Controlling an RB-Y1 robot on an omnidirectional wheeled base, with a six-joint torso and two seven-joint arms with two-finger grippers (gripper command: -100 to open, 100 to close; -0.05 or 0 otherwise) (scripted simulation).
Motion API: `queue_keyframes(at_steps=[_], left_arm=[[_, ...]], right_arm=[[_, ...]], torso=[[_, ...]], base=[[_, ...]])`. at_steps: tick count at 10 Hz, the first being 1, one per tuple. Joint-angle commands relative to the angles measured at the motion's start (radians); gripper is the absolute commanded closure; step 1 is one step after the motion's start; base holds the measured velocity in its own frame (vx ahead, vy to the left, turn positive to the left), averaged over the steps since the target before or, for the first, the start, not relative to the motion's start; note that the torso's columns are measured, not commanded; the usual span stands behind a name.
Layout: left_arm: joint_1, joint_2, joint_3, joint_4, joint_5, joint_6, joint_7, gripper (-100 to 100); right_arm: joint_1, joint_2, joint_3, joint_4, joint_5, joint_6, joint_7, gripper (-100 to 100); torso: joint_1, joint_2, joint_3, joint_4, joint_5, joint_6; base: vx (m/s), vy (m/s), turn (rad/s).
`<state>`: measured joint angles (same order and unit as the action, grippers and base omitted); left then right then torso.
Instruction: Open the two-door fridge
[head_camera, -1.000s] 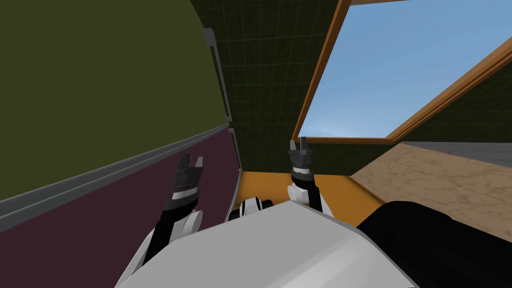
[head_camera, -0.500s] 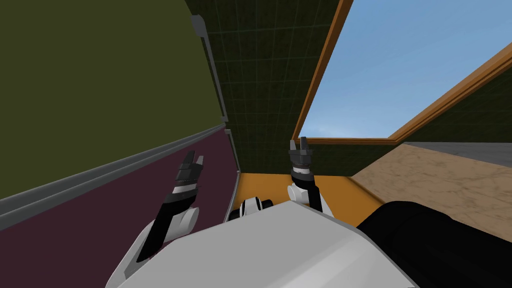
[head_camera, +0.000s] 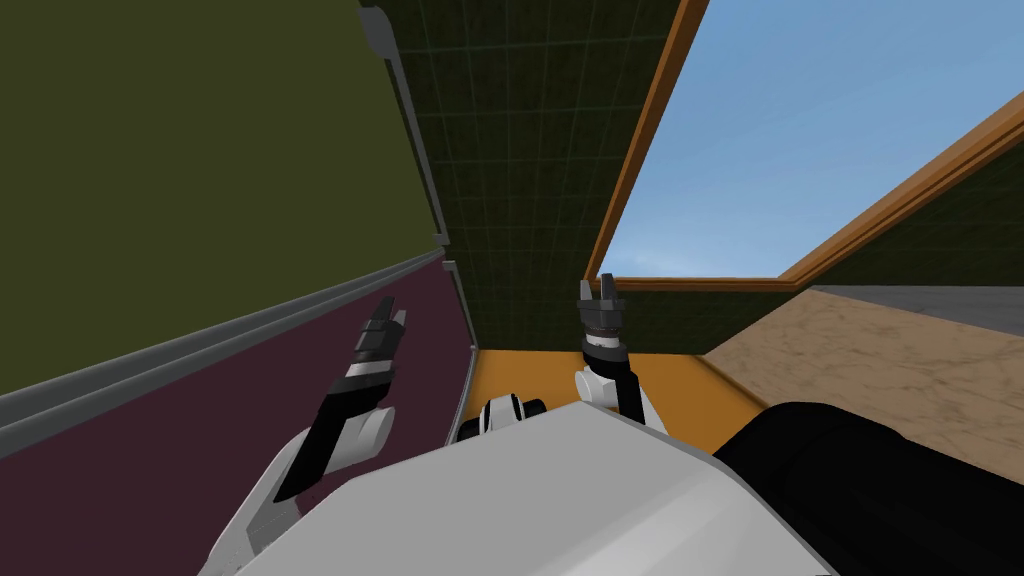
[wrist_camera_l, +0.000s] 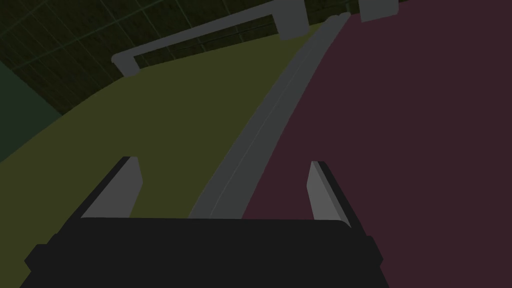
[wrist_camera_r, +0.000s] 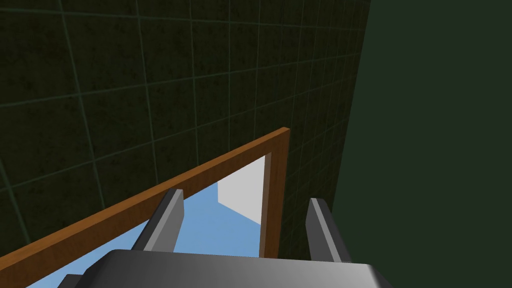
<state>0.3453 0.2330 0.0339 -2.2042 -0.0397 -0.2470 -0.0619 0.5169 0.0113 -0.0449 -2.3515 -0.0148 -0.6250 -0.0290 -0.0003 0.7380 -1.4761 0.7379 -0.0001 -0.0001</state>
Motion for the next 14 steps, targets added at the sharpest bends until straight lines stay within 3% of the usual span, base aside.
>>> queue_keyframes(at_steps=[1, 14], left_arm=[[-0.024, 0.007, 0.015, 0.0, -0.006, 0.07, -0.01, -100], [-0.19, 0.034, 0.108, 0.017, -0.03, 0.436, -0.063, -100]], right_arm=[[0.0, 0.0, 0.0, 0.0, 0.0, 0.0, 0.0, 0], [0.0, 0.0, 0.0, 0.0, 0.0, 0.0, 0.0, 0]], torso=[[-0.001, 0.0, 0.0, 0.0, 0.0, 0.0], [0.001, 0.0, 0.0, 0.0, 0.0, 0.0]], base=[[0.071, -0.062, -0.011], [0.084, -0.049, -0.021]])
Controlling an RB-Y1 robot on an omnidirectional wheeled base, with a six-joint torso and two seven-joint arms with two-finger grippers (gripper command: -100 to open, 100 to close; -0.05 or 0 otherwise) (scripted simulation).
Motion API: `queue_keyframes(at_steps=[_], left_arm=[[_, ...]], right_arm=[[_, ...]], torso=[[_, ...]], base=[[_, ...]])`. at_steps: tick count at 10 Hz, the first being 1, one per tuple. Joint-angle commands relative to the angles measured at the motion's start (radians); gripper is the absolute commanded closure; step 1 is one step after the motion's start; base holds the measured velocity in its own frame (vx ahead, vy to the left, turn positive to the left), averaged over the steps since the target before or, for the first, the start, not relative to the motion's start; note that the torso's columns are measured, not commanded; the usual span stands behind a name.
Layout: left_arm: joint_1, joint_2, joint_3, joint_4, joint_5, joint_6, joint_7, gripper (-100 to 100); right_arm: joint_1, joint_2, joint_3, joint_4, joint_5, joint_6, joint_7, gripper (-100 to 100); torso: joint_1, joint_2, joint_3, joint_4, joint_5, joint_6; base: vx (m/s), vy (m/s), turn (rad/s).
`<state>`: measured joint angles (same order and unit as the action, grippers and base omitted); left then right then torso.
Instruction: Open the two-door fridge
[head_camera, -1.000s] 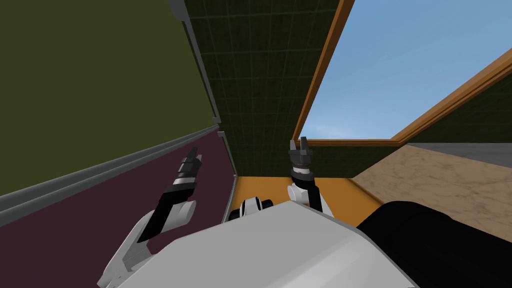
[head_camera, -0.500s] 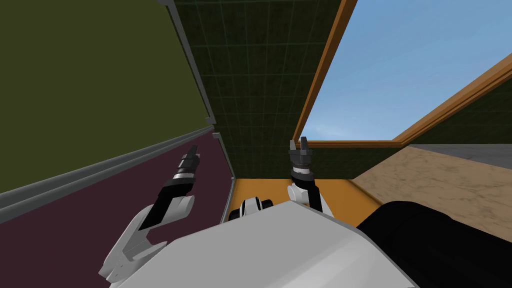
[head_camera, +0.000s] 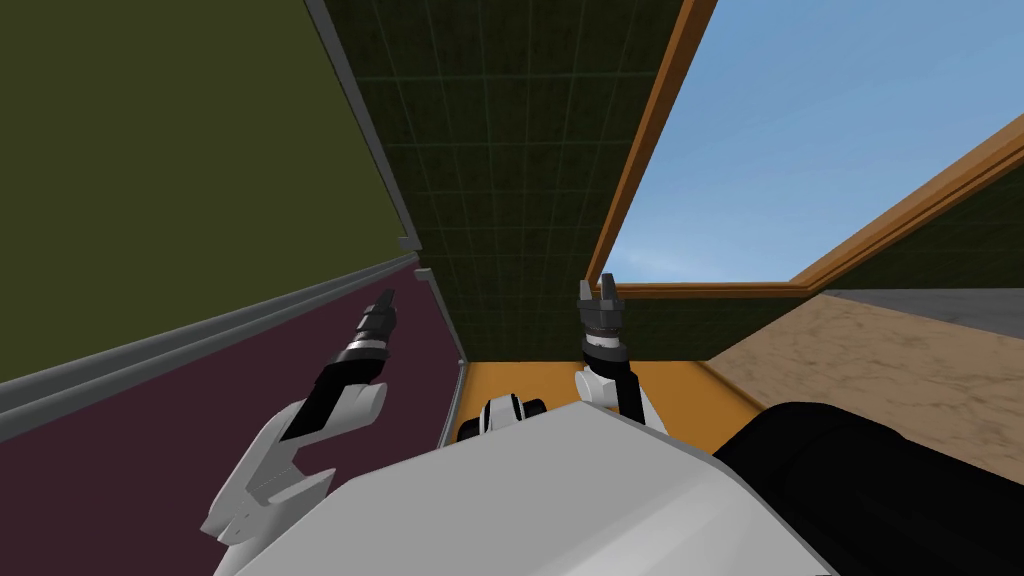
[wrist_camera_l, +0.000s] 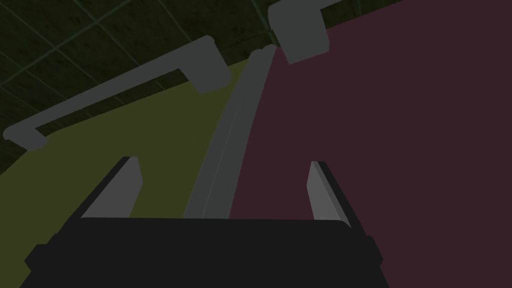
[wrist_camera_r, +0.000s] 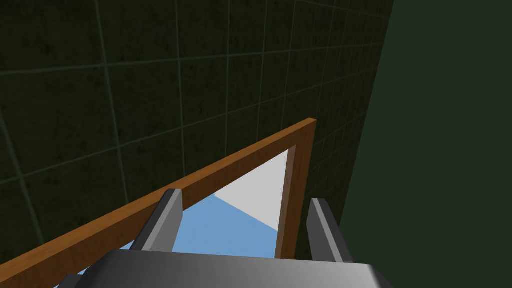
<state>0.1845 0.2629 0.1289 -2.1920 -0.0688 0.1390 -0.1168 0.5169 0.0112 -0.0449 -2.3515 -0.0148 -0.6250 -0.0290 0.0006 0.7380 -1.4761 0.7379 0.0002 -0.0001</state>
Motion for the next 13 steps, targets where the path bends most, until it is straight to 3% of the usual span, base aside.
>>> queue_keyframes(at_steps=[1, 6, 13], left_arm=[[-0.03, 0.004, 0.013, 0.005, -0.001, 0.076, -0.008, -100], [-0.103, 0.018, 0.038, 0.023, 0.003, 0.218, -0.028, -100], [-0.175, 0.042, 0.052, 0.048, 0.018, 0.372, -0.044, -100]], right_arm=[[0.0, 0.0, 0.0, 0.0, 0.0, 0.0, 0.0, 0], [0.0, 0.0, 0.0, 0.0, 0.0, 0.0, 0.0, 0], [0.0, 0.0, 0.0, 0.0, 0.0, 0.0, 0.0, 0]], torso=[[0.0, -0.001, 0.0, 0.0, 0.0, 0.0], [0.0, 0.001, 0.001, 0.0, 0.0, 0.0], [-0.001, 0.0, 0.0, 0.0, 0.0, 0.0]], base=[[0.071, -0.023, -0.01], [0.065, -0.042, -0.012], [0.048, -0.028, -0.005]])
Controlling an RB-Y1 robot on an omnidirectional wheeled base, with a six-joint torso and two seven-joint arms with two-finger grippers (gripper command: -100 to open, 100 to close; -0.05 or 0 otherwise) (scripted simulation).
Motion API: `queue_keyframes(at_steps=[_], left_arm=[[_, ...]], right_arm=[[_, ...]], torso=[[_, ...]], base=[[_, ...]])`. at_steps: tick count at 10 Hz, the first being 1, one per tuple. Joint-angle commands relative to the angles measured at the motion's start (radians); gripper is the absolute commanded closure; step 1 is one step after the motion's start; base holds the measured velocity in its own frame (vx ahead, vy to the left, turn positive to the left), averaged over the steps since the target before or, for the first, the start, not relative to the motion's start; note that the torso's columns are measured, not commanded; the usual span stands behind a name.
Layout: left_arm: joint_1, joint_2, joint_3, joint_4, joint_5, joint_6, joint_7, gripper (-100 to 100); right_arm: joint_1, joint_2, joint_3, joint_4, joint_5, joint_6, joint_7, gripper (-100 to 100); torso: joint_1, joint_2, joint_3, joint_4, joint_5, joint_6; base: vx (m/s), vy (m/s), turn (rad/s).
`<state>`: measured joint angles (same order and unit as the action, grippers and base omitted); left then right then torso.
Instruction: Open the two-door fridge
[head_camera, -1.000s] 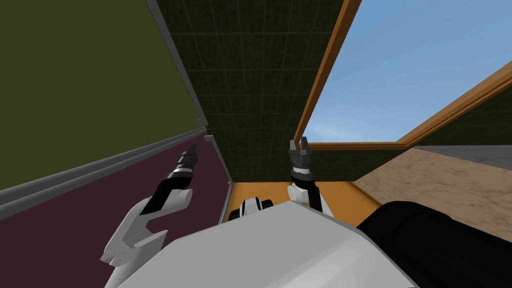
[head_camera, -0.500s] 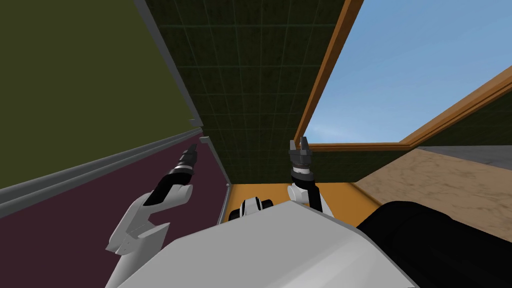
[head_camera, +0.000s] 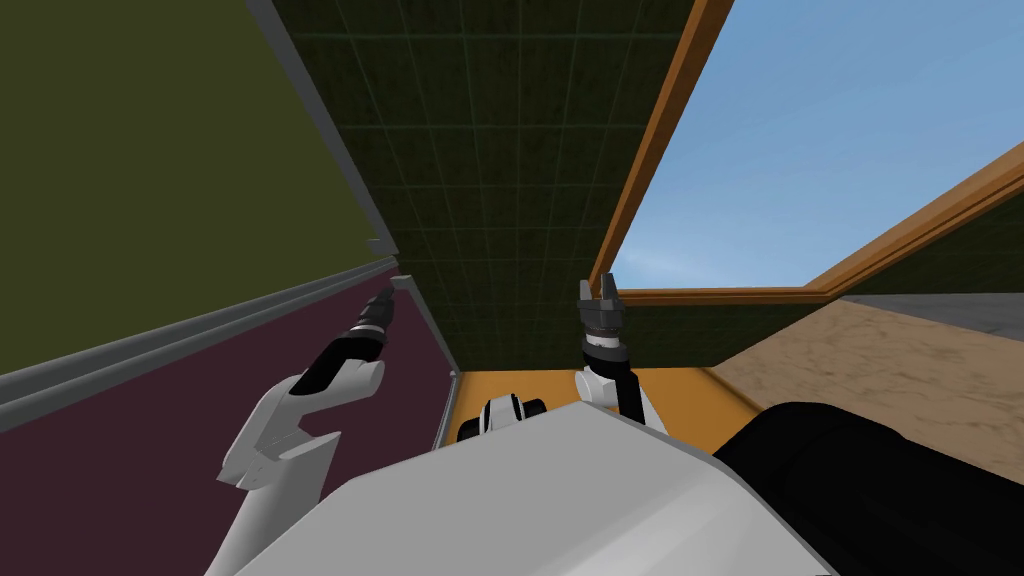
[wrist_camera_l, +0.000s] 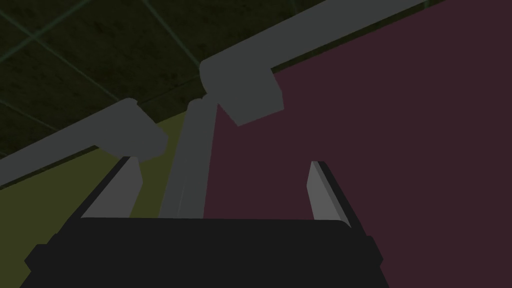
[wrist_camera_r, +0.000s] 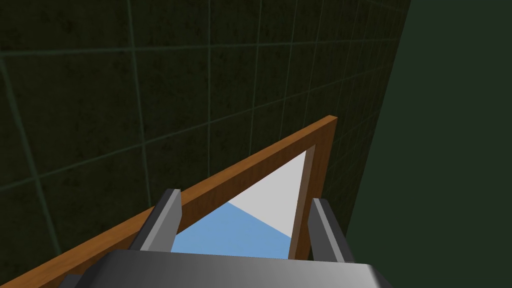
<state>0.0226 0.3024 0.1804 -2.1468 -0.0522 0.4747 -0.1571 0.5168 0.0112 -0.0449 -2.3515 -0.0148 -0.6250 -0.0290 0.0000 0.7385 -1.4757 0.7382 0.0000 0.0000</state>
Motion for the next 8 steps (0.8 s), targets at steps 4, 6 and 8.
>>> queue_keyframes(at_steps=[4, 6, 8], left_arm=[[-0.06, 0.025, 0.004, 0.022, 0.015, 0.121, -0.013, -100], [-0.105, 0.052, 0.004, 0.042, 0.032, 0.185, -0.02, -100], [-0.127, 0.065, 0.004, 0.052, 0.041, 0.236, -0.024, -100]], right_arm=[[0.0, 0.0, 0.0, 0.0, 0.0, 0.0, 0.0, 0], [0.0, 0.0, 0.0, 0.0, 0.0, 0.0, 0.0, 0], [0.0, 0.0, 0.0, 0.0, 0.0, 0.0, 0.0, 0]], torso=[[0.0, -0.001, 0.0, 0.0, 0.0, 0.0], [0.0, 0.0, 0.0, 0.0, 0.0, 0.0], [0.0, 0.0, 0.0, 0.0, 0.0, 0.0]], base=[[0.035, -0.02, 0.0], [0.035, -0.021, 0.005], [0.032, -0.017, 0.004]])
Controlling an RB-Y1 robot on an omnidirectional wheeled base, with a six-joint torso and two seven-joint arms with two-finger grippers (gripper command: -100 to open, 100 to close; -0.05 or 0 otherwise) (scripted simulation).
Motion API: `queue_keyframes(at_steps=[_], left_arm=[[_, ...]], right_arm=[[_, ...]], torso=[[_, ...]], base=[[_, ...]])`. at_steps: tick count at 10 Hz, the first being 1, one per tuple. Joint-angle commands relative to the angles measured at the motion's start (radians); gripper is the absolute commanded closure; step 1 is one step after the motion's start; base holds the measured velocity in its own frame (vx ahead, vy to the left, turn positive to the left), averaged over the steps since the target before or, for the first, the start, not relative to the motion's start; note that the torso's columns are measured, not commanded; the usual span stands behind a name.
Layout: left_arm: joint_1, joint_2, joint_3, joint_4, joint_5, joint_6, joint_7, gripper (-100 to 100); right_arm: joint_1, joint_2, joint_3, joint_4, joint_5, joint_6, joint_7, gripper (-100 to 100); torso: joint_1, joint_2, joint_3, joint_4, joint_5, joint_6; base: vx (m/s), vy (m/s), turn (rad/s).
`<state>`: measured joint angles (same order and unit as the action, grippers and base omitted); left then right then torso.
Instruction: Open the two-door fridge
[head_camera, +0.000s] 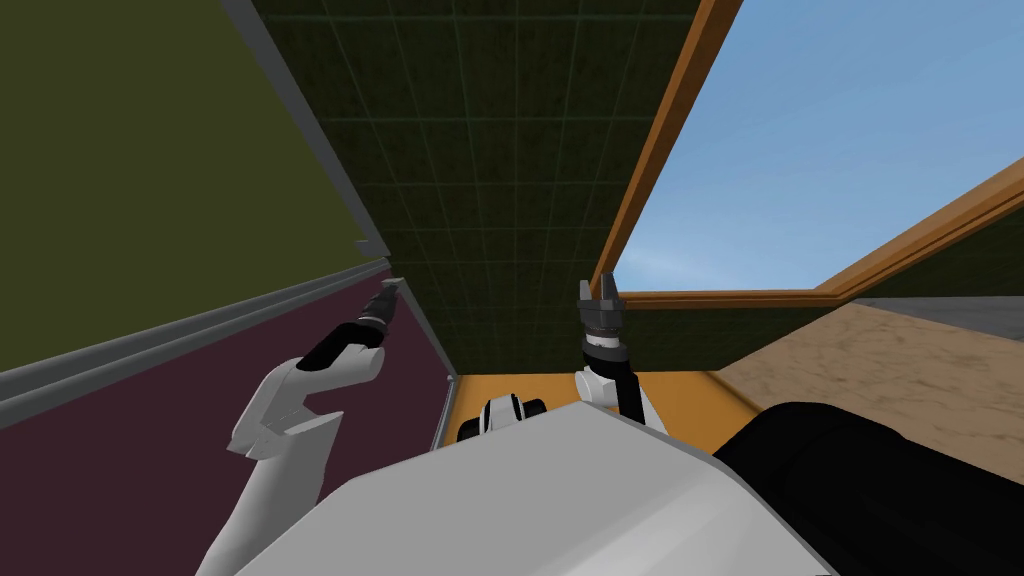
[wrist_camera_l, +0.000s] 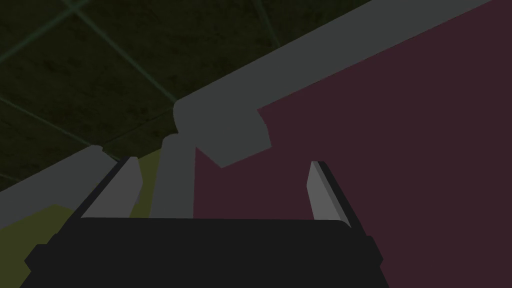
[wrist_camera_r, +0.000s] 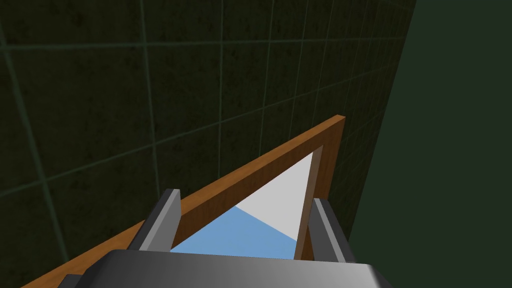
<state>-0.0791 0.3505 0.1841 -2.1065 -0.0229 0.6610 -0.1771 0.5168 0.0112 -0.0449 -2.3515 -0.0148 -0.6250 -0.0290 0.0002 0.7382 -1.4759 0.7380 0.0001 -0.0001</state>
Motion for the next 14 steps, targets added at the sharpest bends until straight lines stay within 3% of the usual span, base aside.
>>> queue_keyframes(at_steps=[1, 11, 14], left_arm=[[-0.046, 0.031, -0.001, 0.021, 0.02, 0.075, -0.007, -100], [-0.18, 0.128, -0.003, 0.078, 0.077, 0.32, -0.027, -100], [-0.198, 0.134, 0.004, 0.107, 0.07, 0.316, -0.025, -100]], right_arm=[[0.0, 0.0, 0.0, 0.0, 0.0, 0.0, 0.0, 0], [0.0, 0.0, 0.0, 0.0, 0.0, 0.0, 0.0, 0], [0.0, 0.0, 0.0, 0.0, 0.0, 0.0, 0.0, 0]], torso=[[0.0, 0.0, 0.0, 0.0, 0.0, 0.0], [0.0, 0.0, 0.0, 0.0, 0.0, 0.0], [0.001, -0.001, -0.001, -0.001, 0.001, 0.0]], base=[[0.039, -0.017, 0.009], [0.032, -0.014, 0.005], [0.02, 0.0, -0.038]])
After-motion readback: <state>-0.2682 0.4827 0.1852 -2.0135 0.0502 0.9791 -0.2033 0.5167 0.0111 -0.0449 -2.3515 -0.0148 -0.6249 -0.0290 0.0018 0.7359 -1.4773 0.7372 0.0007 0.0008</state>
